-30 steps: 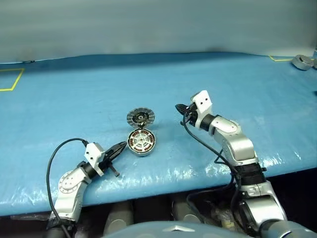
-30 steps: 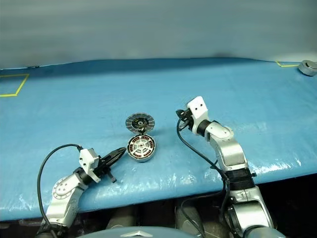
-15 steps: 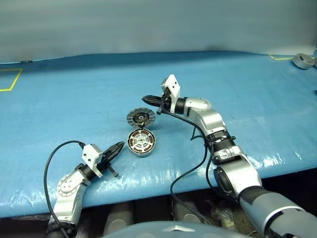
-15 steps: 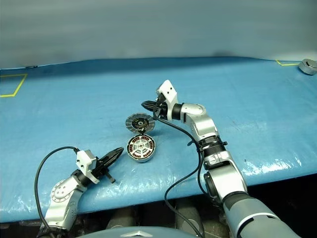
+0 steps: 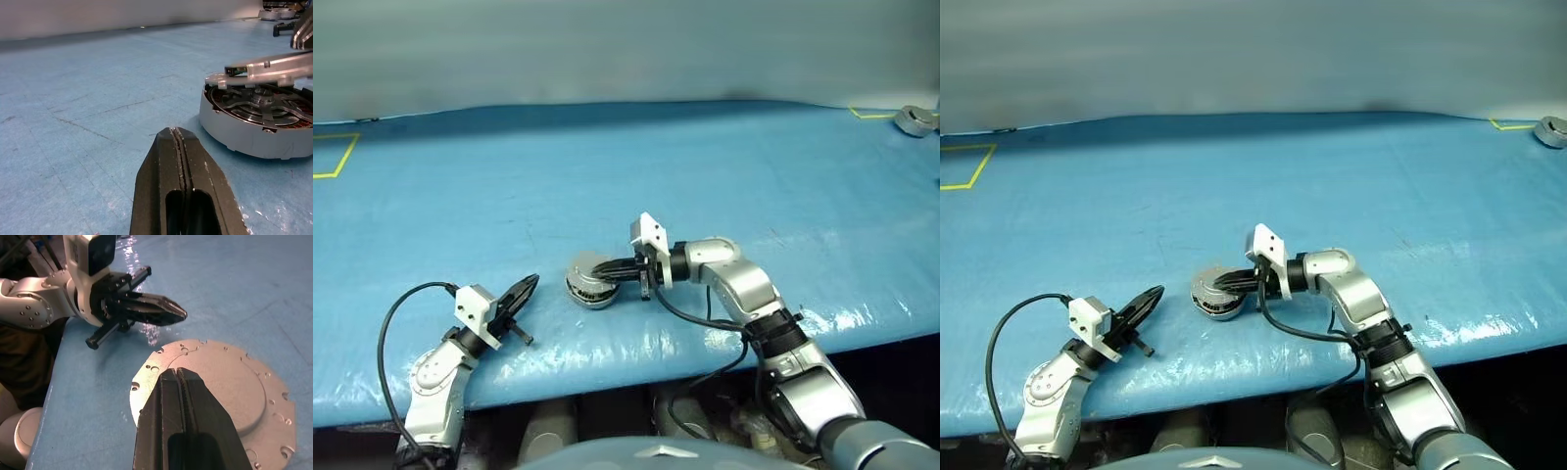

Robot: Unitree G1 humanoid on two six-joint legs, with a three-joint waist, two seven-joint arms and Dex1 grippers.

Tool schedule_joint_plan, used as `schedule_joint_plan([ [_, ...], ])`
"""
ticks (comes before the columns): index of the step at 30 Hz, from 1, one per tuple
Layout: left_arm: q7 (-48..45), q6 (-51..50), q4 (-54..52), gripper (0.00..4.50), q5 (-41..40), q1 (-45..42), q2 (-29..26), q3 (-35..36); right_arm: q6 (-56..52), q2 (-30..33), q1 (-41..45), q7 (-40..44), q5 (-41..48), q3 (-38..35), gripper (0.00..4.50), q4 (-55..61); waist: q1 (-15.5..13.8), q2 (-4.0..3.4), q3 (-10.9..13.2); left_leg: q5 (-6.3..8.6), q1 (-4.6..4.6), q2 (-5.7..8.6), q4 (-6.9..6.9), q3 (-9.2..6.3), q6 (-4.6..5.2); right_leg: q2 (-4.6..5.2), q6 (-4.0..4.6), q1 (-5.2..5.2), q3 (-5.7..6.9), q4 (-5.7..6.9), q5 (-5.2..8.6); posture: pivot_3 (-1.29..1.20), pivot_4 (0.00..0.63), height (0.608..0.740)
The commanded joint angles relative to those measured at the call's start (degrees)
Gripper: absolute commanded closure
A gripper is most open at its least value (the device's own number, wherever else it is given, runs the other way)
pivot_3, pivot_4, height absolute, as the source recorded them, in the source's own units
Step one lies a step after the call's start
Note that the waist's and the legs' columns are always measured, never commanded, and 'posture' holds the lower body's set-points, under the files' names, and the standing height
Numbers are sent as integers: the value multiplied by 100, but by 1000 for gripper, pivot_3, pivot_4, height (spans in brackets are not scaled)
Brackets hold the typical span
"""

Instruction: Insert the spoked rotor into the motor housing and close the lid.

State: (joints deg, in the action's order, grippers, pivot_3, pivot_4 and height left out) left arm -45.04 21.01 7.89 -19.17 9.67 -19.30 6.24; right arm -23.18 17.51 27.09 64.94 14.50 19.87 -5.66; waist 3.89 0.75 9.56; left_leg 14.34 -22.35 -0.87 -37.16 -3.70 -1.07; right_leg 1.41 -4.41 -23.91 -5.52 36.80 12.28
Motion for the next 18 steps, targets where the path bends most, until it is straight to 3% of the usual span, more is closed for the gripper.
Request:
schedule_joint_plan([
  [1,12,145,-45,4500,-51,-74,18,61,-71,-238,-175,-400,-26,4,4446,12,8,0,0,0,0,0,0,0,0,0,-1,0,0,2,0,0,150,740],
  [13,-146,39,-29,4500,-3,-129,190,-247,-29,-593,-628,-1423,210,-501,4446,580,-17,3,-2,-1,13,0,-3,3,-2,1,3,15,-3,0,3,0,150,740],
  [16,-181,32,-11,4500,0,-159,179,-317,120,-557,-731,-1676,-16,-385,3855,757,-9,3,-2,-1,12,0,-3,4,-1,0,3,12,-3,0,3,0,150,740],
  [18,-220,25,-1,4500,-1,-192,153,-360,173,-569,-828,-1794,-88,-304,3198,876,-12,3,-2,-1,13,0,0,1,-2,-1,2,12,-3,1,3,0,150,740],
])
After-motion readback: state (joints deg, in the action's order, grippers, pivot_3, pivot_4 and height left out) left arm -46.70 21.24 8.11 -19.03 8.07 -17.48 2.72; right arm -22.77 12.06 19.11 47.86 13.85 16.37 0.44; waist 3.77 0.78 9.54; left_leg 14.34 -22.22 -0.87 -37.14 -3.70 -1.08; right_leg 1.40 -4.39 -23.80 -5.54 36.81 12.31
